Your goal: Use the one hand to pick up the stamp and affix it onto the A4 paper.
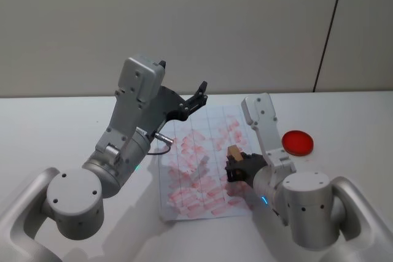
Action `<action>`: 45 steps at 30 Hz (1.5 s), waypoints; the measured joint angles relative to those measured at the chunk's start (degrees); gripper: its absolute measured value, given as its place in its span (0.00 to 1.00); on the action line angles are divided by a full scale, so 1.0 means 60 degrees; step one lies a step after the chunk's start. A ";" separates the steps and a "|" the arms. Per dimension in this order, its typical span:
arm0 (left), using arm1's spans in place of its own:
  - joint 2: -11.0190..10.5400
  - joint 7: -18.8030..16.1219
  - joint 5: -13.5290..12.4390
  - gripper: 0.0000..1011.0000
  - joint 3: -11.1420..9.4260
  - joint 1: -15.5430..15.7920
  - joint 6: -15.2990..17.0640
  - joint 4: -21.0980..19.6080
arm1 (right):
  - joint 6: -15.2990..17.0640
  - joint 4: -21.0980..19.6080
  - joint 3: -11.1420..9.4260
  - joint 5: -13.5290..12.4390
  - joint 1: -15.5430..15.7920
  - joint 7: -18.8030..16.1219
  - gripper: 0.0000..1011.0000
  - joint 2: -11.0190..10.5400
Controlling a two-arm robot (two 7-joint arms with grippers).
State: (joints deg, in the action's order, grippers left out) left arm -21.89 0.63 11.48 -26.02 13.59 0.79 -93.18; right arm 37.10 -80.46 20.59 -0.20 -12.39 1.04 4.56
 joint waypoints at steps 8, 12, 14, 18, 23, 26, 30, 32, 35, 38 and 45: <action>0.0000 -0.0001 0.0000 0.99 0.0000 0.0000 0.0000 0.0000 | -0.0152 -0.0746 -0.0114 -0.0268 0.0185 0.0191 0.21 -0.0061; 0.0000 0.0000 0.0000 0.99 0.0000 0.0000 0.0000 0.0000 | -0.0221 -0.1106 -0.0209 -0.0399 0.0240 0.0341 0.21 -0.0088; 0.0000 0.0000 0.0000 0.99 0.0000 0.0000 0.0000 0.0000 | -0.0253 -0.1279 -0.0270 -0.0485 0.0265 0.0443 0.21 -0.0104; 0.0000 0.0000 0.0000 0.99 0.0000 0.0000 0.0000 0.0000 | -0.0281 -0.1523 -0.0393 -0.0621 0.0300 0.0620 0.21 -0.0143; 0.0000 0.0000 0.0000 0.99 0.0000 0.0000 0.0000 0.0000 | -0.0279 -0.1717 -0.0581 -0.0759 0.0334 0.0831 0.21 -0.0211; 0.0000 0.0000 0.0000 0.99 0.0000 0.0000 0.0000 0.0000 | -0.0247 -0.1778 -0.0695 -0.0828 0.0351 0.0950 0.21 -0.0259; 0.0000 0.0000 0.0000 0.99 0.0000 0.0000 0.0000 0.0000 | -0.0201 -0.1791 -0.0826 -0.0882 0.0361 0.1069 0.21 -0.0328; 0.0000 0.0000 0.0000 0.99 -0.0001 0.0000 0.0000 0.0000 | -0.0180 -0.1776 -0.0900 -0.0899 0.0362 0.1112 0.21 -0.0363; 0.0000 0.0000 0.0000 0.99 0.0000 0.0000 0.0000 0.0000 | -0.0158 -0.1681 -0.0995 -0.0905 0.0355 0.1156 0.21 -0.0407; 0.0000 -0.0001 0.0000 0.99 0.0000 0.0000 0.0000 0.0000 | -0.0146 -0.1562 -0.1076 -0.0905 0.0326 0.1182 0.21 -0.0442; 0.0000 0.0000 0.0000 0.99 0.0000 0.0000 0.0000 0.0000 | -0.0158 -0.1168 -0.1239 -0.0885 0.0190 0.1217 0.21 -0.0485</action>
State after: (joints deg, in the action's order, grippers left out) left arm -21.89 0.63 11.48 -26.02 13.59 0.79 -93.18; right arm 36.15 -87.46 13.15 -5.51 -11.25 8.35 1.65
